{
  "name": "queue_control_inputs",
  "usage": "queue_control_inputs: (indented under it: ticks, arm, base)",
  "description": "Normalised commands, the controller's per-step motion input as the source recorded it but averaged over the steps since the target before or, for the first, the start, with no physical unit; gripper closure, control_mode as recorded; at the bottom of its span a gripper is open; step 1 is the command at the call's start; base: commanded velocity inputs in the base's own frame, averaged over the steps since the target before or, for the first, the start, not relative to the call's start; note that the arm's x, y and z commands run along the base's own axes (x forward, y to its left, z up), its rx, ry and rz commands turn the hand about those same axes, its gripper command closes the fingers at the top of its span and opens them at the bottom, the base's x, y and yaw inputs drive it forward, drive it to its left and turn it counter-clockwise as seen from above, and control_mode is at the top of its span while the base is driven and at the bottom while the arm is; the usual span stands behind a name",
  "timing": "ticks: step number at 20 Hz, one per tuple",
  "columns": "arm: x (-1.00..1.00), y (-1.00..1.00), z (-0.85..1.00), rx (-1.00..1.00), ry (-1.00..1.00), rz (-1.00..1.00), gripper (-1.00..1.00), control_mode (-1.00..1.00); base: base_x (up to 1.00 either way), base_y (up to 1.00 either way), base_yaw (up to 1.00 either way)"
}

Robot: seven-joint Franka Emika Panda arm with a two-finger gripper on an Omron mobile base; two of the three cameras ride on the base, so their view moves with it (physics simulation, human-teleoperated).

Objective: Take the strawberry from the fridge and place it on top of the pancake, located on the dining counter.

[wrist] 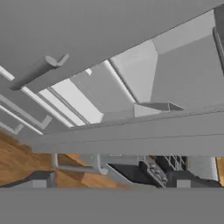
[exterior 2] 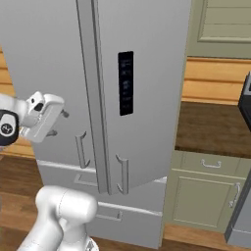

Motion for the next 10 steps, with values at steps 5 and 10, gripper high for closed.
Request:
queue_control_inputs:
  ticks: [5,10]
  arm:
    - [0.75,-0.16,-0.22,-0.16,0.24,0.0,-1.0,-1.0]
    - [0.74,-0.34,-0.36,-0.22,0.05,-0.01,-1.0,-1.0]
  base:
    - [0.0,0.0,0.0]
    - [0.0,0.0,0.0]
